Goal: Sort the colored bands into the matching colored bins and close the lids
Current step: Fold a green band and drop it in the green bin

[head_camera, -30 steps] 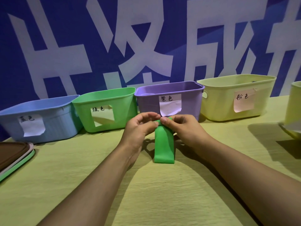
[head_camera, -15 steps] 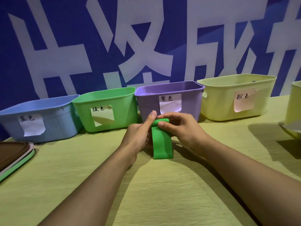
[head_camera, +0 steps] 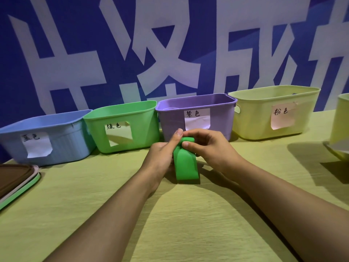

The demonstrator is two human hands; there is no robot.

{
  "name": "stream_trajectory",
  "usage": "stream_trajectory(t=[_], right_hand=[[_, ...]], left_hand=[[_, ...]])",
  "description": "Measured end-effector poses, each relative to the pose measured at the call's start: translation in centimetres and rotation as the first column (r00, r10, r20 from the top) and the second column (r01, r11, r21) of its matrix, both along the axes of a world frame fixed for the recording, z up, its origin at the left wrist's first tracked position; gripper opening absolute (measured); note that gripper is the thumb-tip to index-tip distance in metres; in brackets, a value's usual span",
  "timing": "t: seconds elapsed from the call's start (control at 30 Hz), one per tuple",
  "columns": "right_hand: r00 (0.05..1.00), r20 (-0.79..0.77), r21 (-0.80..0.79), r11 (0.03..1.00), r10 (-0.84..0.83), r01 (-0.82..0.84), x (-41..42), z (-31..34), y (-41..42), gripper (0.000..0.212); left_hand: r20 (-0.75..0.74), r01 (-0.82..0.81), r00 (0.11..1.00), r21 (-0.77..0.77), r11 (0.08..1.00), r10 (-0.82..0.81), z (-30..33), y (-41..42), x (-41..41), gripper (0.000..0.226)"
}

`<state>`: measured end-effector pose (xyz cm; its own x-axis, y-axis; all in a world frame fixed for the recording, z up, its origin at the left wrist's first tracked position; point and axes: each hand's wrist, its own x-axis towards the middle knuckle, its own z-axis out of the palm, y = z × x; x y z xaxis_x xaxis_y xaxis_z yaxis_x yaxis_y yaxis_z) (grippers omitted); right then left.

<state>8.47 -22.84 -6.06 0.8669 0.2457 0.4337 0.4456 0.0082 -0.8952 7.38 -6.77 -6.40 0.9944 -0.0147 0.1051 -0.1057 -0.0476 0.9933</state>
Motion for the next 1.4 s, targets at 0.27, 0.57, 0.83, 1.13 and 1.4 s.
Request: stream_trajectory(t=[0.27,0.57,0.83,1.13,1.4], right_hand=[[0.988,-0.153,0.012,1.0,-0.025,0.027,-0.12,0.19,-0.17,0.021],[0.955,-0.171,-0.173,0.962,-0.242,0.213,-0.21,0.25,-0.65,0.08],[0.95,-0.091,-0.144,0.948,-0.299,0.285,0.15,0.17,-0.63,0.057],[0.973,-0.106,-0.026,0.979,-0.206,0.204,0.11,0.43,-0.46,0.04],[0.985,-0.126,0.011,0.993,-0.115,0.118,0.53,0.23,-0.75,0.015]], left_hand=[[0.003,0.011,1.0,-0.024,1.0,-0.011,0.24,-0.18,-0.29,0.052],[0.007,0.165,0.986,-0.103,0.981,-0.165,0.14,-0.6,-0.52,0.042],[0.047,0.18,0.983,-0.114,0.977,-0.176,0.03,-0.24,-0.39,0.041],[0.043,0.156,0.988,-0.153,0.976,-0.151,0.46,-0.04,-0.51,0.025],[0.04,0.134,0.991,-0.16,0.978,-0.129,0.69,0.03,-0.41,0.017]])
